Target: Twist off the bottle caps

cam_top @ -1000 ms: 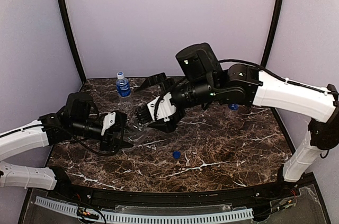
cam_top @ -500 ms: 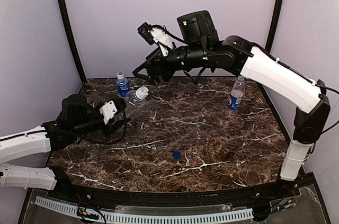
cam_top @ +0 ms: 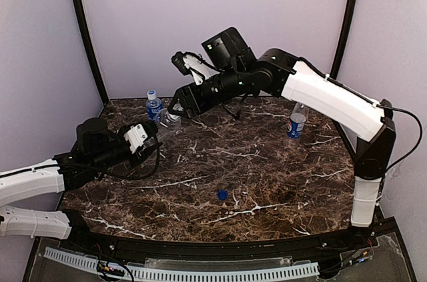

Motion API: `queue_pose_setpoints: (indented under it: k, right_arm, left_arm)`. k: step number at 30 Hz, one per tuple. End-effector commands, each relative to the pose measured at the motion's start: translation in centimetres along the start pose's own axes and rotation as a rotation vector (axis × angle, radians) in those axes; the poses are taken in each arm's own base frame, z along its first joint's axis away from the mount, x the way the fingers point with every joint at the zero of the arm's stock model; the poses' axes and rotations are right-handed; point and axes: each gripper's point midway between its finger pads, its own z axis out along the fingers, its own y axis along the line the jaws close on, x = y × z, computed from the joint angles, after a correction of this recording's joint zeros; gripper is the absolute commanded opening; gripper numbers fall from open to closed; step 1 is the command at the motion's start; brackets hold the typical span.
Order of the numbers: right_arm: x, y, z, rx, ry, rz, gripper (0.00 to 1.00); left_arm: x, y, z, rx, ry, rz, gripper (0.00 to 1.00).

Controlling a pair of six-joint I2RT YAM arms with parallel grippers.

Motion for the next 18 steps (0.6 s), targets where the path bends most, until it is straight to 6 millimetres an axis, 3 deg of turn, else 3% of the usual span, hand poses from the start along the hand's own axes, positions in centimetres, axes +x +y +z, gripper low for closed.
queue_pose_setpoints:
  k: [1, 4, 7, 14, 18]
  right_arm:
    - [0.6, 1.3, 0.1, -0.062, 0.029, 0.022, 0.59]
    - [0.7, 1.5, 0.4, -0.076, 0.044, 0.021, 0.51]
    - [0.7, 1.5, 0.4, -0.081, 0.044, 0.012, 0.33]
    - [1.5, 2.3, 0.5, -0.140, 0.079, -0.054, 0.01]
    - [2.8, 3.5, -0.2, -0.205, 0.096, -0.243, 0.00]
  left_arm:
    - [-0.1, 0.1, 0.1, -0.016, -0.013, 0.018, 0.25]
    - [-0.2, 0.2, 0.1, -0.016, -0.016, 0.019, 0.25]
    - [-0.3, 0.3, 0.1, -0.018, -0.016, 0.022, 0.25]
    - [-0.3, 0.2, 0.0, -0.014, -0.019, 0.020, 0.25]
    - [-0.9, -1.9, -0.3, 0.108, -0.051, 0.005, 0.24]
